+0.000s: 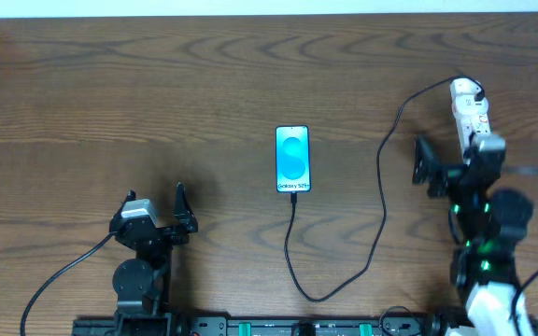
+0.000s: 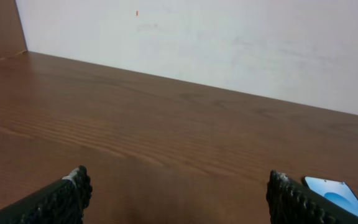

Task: Plug charger to phone and switch on socket

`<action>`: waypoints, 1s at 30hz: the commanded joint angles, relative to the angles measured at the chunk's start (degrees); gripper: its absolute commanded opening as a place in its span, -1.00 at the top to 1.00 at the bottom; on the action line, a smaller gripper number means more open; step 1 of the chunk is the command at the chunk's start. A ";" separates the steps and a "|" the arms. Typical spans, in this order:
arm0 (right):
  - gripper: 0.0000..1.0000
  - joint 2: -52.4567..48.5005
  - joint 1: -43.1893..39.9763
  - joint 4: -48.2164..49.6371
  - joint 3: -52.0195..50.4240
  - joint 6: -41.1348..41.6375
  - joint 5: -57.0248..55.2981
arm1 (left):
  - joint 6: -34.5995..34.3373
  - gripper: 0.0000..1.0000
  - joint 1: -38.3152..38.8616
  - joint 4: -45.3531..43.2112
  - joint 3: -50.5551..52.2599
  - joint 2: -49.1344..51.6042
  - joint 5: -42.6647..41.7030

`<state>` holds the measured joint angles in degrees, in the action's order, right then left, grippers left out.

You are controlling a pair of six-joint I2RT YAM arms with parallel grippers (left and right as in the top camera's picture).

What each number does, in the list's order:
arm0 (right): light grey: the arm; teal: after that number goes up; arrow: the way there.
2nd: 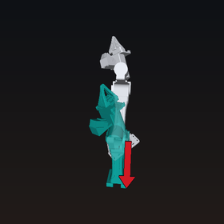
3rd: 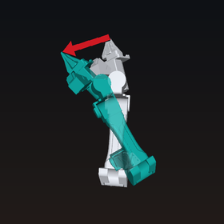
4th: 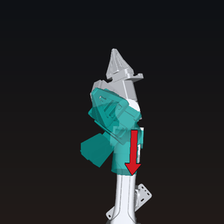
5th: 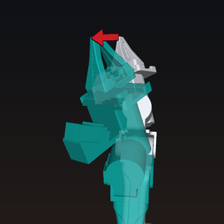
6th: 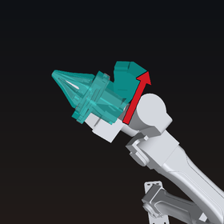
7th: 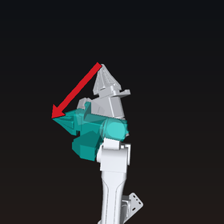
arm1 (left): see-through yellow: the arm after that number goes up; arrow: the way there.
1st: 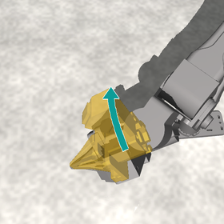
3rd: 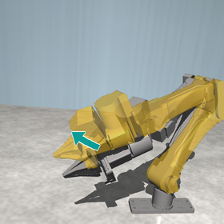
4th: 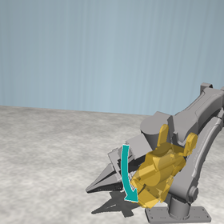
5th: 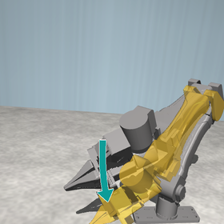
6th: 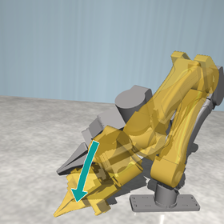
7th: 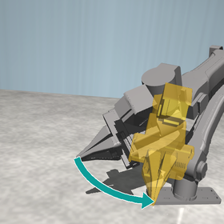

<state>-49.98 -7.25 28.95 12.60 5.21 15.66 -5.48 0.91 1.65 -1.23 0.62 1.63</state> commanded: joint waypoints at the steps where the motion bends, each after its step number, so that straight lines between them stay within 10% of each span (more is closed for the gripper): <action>1: -0.98 5.07 0.76 0.44 -4.94 -0.09 -0.57 | 0.94 -0.83 -0.24 2.40 0.98 -0.39 0.70; 30: -0.98 48.26 8.96 -23.04 -12.28 -5.66 -15.69 | 0.94 -0.83 -0.24 2.40 0.98 -0.39 0.70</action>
<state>-4.16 1.37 7.42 0.43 3.33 1.43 -5.48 0.91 1.65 -1.23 0.62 1.63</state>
